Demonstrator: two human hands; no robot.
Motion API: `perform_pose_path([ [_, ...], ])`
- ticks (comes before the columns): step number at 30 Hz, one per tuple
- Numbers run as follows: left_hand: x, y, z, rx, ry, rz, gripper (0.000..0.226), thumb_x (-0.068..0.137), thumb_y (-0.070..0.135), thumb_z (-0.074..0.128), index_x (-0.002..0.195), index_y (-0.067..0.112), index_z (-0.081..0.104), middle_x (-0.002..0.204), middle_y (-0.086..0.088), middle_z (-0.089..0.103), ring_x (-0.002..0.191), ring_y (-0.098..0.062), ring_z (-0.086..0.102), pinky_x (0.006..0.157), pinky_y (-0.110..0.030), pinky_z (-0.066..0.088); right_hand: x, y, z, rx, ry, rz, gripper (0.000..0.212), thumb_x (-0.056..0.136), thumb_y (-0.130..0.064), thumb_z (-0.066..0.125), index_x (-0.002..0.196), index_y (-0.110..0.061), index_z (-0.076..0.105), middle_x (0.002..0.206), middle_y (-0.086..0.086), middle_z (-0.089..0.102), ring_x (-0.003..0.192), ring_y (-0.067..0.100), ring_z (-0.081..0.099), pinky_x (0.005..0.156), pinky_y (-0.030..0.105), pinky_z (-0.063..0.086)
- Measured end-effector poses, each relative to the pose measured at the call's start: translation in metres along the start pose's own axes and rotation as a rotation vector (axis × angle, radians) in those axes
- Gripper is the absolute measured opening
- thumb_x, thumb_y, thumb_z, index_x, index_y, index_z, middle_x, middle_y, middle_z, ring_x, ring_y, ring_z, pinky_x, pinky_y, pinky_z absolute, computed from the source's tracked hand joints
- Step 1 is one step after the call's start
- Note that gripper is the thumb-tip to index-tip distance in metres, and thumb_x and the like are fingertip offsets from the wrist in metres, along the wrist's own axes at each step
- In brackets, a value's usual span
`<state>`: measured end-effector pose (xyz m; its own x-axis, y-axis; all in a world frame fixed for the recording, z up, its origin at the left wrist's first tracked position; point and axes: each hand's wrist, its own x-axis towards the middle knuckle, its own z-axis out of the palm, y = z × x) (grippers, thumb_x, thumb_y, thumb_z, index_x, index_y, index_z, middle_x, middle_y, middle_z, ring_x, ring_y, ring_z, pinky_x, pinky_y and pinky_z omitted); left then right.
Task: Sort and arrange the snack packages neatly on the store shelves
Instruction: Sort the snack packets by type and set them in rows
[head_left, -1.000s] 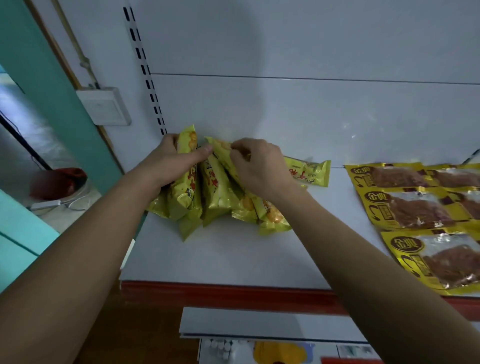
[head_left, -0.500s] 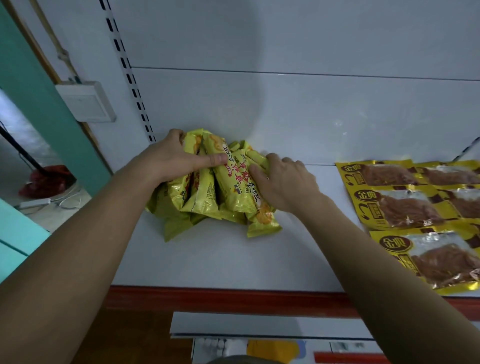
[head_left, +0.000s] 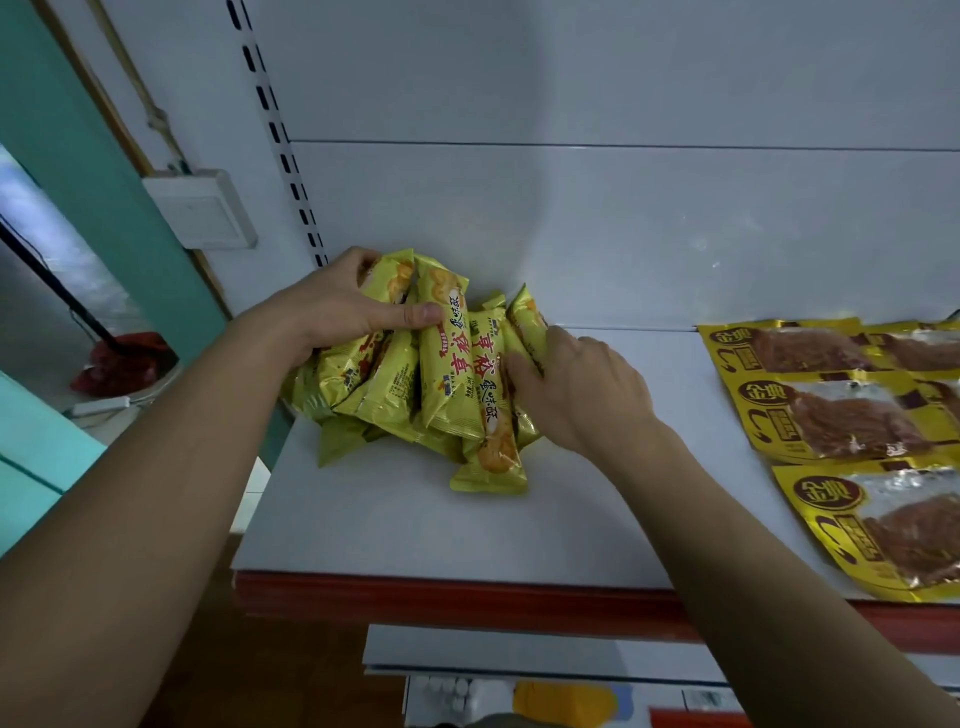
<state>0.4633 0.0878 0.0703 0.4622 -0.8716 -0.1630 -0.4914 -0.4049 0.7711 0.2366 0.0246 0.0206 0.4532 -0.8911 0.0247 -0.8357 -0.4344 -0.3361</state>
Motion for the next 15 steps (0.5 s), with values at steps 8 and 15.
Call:
perform_pose_path([
  [8, -0.006, -0.010, -0.006, -0.154, 0.153, 0.032, 0.067, 0.082, 0.028, 0.081, 0.140, 0.028, 0.046, 0.109, 0.006, 0.063, 0.091, -0.014, 0.065, 0.070, -0.030, 0.050, 0.013, 0.031, -0.009, 0.276, 0.081, 0.048, 0.048, 0.094, -0.032, 0.062, 0.139, -0.015, 0.055, 0.124, 0.009, 0.067, 0.118, 0.030, 0.059, 0.096, 0.038, 0.048],
  [15, -0.012, -0.012, -0.020, -0.273, 0.235, 0.065, 0.044, 0.084, 0.034, 0.079, 0.118, 0.036, 0.052, 0.110, 0.004, 0.065, 0.099, -0.019, 0.065, 0.086, -0.040, 0.053, 0.006, 0.047, -0.019, 0.406, 0.336, -0.017, 0.027, 0.095, -0.031, 0.066, 0.119, -0.019, 0.069, 0.109, -0.006, 0.073, 0.089, 0.015, 0.069, 0.073, 0.024, 0.044],
])
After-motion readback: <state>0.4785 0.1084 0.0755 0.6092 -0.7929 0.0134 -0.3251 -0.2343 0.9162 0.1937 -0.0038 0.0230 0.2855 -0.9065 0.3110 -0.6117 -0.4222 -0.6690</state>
